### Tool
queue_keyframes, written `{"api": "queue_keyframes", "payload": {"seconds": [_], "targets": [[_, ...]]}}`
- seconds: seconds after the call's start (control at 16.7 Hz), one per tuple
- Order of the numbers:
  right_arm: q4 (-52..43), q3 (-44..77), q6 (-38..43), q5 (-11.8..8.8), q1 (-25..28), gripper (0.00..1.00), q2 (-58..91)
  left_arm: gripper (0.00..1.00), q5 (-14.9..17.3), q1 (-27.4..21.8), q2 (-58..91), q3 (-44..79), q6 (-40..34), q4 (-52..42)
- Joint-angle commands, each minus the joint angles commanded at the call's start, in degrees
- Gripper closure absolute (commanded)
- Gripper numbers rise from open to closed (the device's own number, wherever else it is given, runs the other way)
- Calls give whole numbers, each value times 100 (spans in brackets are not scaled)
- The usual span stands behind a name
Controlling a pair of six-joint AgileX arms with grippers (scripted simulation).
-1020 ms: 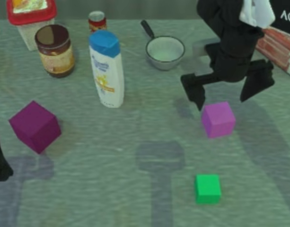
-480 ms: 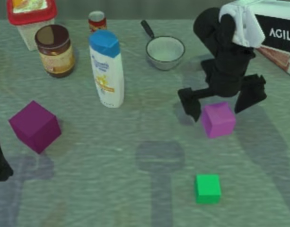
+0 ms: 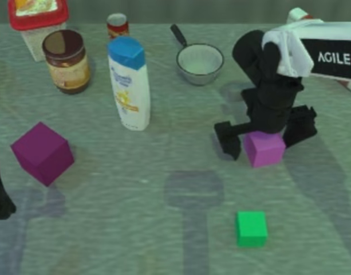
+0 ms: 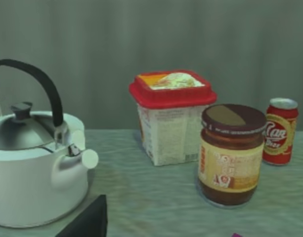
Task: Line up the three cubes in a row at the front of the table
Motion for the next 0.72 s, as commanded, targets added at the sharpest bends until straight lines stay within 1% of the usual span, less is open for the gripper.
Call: {"api": "queue_keyframes", "payload": {"seconds": [0.72], "targets": [[0,0,0,0,0,90,0,0,0,0,0,0,0,0]]}}
